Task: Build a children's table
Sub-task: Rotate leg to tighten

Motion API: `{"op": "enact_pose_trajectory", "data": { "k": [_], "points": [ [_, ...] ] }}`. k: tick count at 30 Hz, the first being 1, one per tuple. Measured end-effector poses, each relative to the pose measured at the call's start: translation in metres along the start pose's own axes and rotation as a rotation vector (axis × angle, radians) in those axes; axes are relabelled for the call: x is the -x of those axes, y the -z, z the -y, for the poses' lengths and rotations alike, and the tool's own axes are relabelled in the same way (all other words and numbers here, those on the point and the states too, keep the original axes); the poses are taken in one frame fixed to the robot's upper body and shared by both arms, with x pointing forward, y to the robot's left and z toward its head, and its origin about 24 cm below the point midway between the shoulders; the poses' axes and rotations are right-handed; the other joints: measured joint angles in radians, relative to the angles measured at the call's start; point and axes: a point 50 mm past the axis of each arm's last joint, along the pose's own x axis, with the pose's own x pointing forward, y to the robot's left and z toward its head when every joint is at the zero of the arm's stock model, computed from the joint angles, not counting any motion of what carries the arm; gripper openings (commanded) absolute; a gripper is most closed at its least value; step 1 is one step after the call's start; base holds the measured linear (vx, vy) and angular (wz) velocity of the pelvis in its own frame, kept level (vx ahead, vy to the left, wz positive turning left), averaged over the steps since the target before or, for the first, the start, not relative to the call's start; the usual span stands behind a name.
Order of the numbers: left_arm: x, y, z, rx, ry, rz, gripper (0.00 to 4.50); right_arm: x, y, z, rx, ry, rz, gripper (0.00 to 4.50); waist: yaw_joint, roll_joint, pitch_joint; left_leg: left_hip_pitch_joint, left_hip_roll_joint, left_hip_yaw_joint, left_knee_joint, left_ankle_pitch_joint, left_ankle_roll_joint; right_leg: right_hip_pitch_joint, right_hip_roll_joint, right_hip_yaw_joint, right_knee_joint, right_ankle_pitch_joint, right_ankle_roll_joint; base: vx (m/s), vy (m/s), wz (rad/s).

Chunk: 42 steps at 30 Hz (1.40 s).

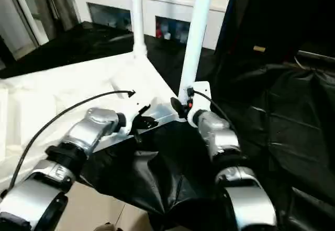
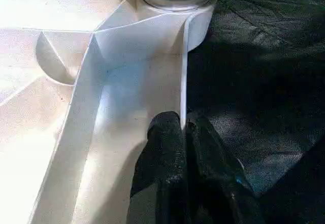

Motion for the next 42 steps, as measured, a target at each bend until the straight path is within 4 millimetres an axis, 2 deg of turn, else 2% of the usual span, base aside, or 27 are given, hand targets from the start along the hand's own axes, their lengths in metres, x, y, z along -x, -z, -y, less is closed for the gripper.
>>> {"op": "enact_pose_trajectory", "data": {
  "k": [2,4,9,12,19,25,31,36,39,42],
  "points": [
    [0.002,0.0,-0.001,-0.006,0.014,0.001,0.0,0.001,0.001,-0.001,0.032,-0.033,0.001,3.58,-0.004,-0.001,0.0,-0.001,0.0,0.0,0.0,0.0,0.0,0.0,0.0,0.0,0.0,0.0,-0.001,0.0,0.0,0.0],
    [0.004,0.001,-0.002,-0.015,0.029,0.001,0.0,0.002,0.001,0.001,0.066,-0.066,0.001,3.88,-0.007,-0.001,0.0,-0.001,0.0,0.0,-0.001,0.0,0.0,-0.001,0.0,0.0,0.0,0.001,-0.002,0.0,0.0,0.0],
    [0.014,0.003,-0.004,-0.055,0.092,0.005,0.0,0.012,0.001,0.005,0.138,-0.22,0.006,3.92,-0.013,-0.001,0.001,-0.006,0.0,0.0,-0.005,0.0,0.0,-0.005,0.0,-0.002,0.0,0.0,-0.002,0.0,0.0,0.0],
    [0.022,0.004,-0.003,-0.072,0.157,0.013,0.0,0.024,0.0,0.012,0.199,-0.345,-0.001,3.92,-0.01,-0.001,0.001,-0.017,0.0,0.0,-0.003,0.002,0.005,-0.014,0.0,-0.002,0.001,-0.001,-0.002,0.0,0.0,0.0],
    [0.041,0.016,0.0,-0.104,0.321,-0.002,0.0,0.049,0.006,0.013,0.264,-0.63,-0.065,3.92,0.004,0.0,0.001,-0.019,0.001,0.0,0.002,0.0,0.006,-0.017,0.0,-0.002,0.004,0.0,-0.002,0.0,0.0,0.0],
    [0.053,0.024,0.0,-0.123,0.413,-0.024,0.0,0.063,0.008,0.009,0.315,-0.786,-0.133,3.33,0.013,-0.001,0.001,-0.018,0.001,0.0,0.003,-0.001,0.004,-0.015,-0.001,-0.002,0.004,0.0,-0.002,0.0,0.0,0.0],
    [0.06,0.025,0.0,-0.138,0.444,-0.036,0.0,0.067,0.008,0.003,0.319,-0.822,-0.145,2.9,0.014,-0.001,0.001,-0.019,0.001,0.0,0.003,-0.001,0.004,-0.015,-0.001,-0.002,0.004,0.0,-0.002,0.0,0.0,0.0],
    [0.059,0.025,-0.001,-0.137,0.436,-0.034,0.0,0.067,0.008,0.003,0.311,-0.815,-0.148,2.81,0.015,-0.001,0.001,-0.019,0.001,0.0,0.003,-0.001,0.004,-0.015,-0.001,-0.003,0.004,0.0,-0.002,0.0,0.0,0.0],
    [0.052,0.025,-0.003,-0.11,0.361,-0.021,0.0,0.059,0.011,0.004,0.273,-0.706,-0.12,2.8,0.012,-0.001,0.001,-0.017,0.001,0.0,0.004,-0.001,0.004,-0.014,-0.002,-0.003,0.006,0.0,-0.002,0.0,0.0,0.0],
    [0.04,0.02,-0.007,-0.071,0.256,-0.011,0.0,0.043,0.009,0.006,0.233,-0.513,-0.072,2.79,0.003,-0.002,0.001,-0.016,0.0,0.001,0.006,0.0,0.004,-0.013,-0.004,-0.002,0.007,0.002,-0.002,0.0,0.0,0.0]
  ]
}}
